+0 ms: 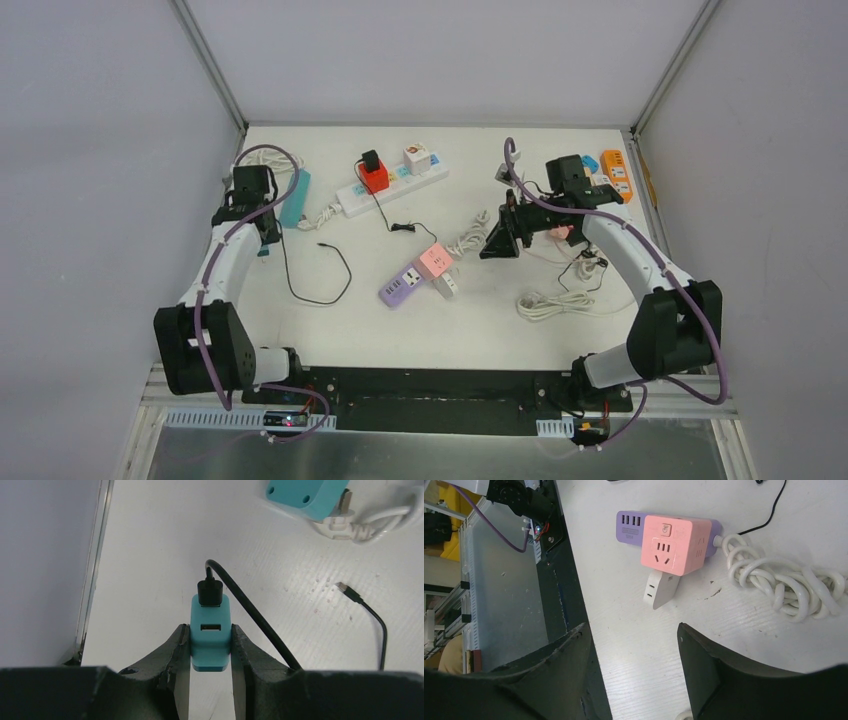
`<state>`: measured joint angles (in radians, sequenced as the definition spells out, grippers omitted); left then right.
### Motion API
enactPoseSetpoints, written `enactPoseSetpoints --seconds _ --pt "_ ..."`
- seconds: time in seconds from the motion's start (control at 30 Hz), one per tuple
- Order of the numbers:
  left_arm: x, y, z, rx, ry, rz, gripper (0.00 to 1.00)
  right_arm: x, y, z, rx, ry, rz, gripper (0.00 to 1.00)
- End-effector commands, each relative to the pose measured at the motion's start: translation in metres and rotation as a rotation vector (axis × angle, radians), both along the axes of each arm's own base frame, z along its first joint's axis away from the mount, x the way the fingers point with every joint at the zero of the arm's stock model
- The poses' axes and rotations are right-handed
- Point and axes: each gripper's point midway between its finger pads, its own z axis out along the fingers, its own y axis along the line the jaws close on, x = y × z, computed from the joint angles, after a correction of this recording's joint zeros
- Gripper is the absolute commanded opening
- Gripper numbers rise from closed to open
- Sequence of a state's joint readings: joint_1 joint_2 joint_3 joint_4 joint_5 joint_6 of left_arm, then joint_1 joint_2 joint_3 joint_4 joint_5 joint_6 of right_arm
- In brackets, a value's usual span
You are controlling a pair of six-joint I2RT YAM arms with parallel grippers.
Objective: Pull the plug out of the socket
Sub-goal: Place the plug at the center of the board.
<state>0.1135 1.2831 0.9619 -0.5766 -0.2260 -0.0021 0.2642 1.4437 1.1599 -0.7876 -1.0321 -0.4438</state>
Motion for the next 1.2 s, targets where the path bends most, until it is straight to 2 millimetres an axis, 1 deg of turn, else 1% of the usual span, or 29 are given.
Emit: enactPoseSetpoints --seconds 0.0,0.2,0.23,0.3,0.33,0.4,0.47,0.5,0.53,0.6,0.77,0.87,1.0,1.17 --pt "0.007 0.022 -0.014 0.043 0.019 0.126 0.00 -0.001 0.005 -0.003 0.001 -0.023 0.043 0.67" --pt "0.006 0.042 -0.041 0.086 0.134 0.222 0.00 -0.003 0.006 -0.003 -0.001 -0.026 0.055 0.67" --pt "0.005 0.043 -0.045 0.092 0.152 0.229 0.04 -0.003 0.006 -0.003 0.000 -0.025 0.056 0.67" --pt "0.003 0.045 -0.048 0.102 0.176 0.237 0.16 -0.004 0.006 -0.002 0.002 -0.023 0.058 0.67" --pt "0.003 0.045 -0.047 0.104 0.182 0.239 0.26 -0.004 0.006 -0.002 0.003 -0.022 0.058 0.67" --pt "0.001 0.045 -0.046 0.103 0.186 0.234 0.49 -0.004 0.006 -0.002 0.002 -0.021 0.058 0.67" --pt "0.002 0.044 -0.041 0.097 0.177 0.229 0.67 -0.003 0.005 -0.003 -0.002 -0.022 0.057 0.67" --pt "0.001 0.043 -0.038 0.097 0.170 0.228 0.74 -0.003 0.005 -0.004 -0.004 -0.022 0.056 0.67" --pt "0.001 0.043 -0.034 0.094 0.161 0.224 0.79 -0.003 0.005 -0.004 -0.006 -0.021 0.057 0.67" --pt "0.001 0.040 -0.025 0.084 0.132 0.218 0.81 -0.002 0.005 -0.005 -0.011 -0.022 0.056 0.67" --pt "-0.002 0.033 0.001 0.064 0.044 0.180 0.84 -0.002 0.002 -0.008 -0.031 -0.027 0.067 0.67" --pt "-0.004 0.020 0.014 0.022 -0.007 0.103 0.89 -0.003 0.001 -0.009 -0.037 -0.026 0.075 0.67" --pt "-0.010 0.003 0.030 -0.025 -0.081 0.010 0.91 -0.004 0.000 -0.008 -0.042 -0.044 0.082 0.67" --pt "-0.018 -0.016 0.043 -0.083 -0.155 -0.063 0.92 -0.007 -0.001 -0.004 -0.037 -0.062 0.091 0.67"
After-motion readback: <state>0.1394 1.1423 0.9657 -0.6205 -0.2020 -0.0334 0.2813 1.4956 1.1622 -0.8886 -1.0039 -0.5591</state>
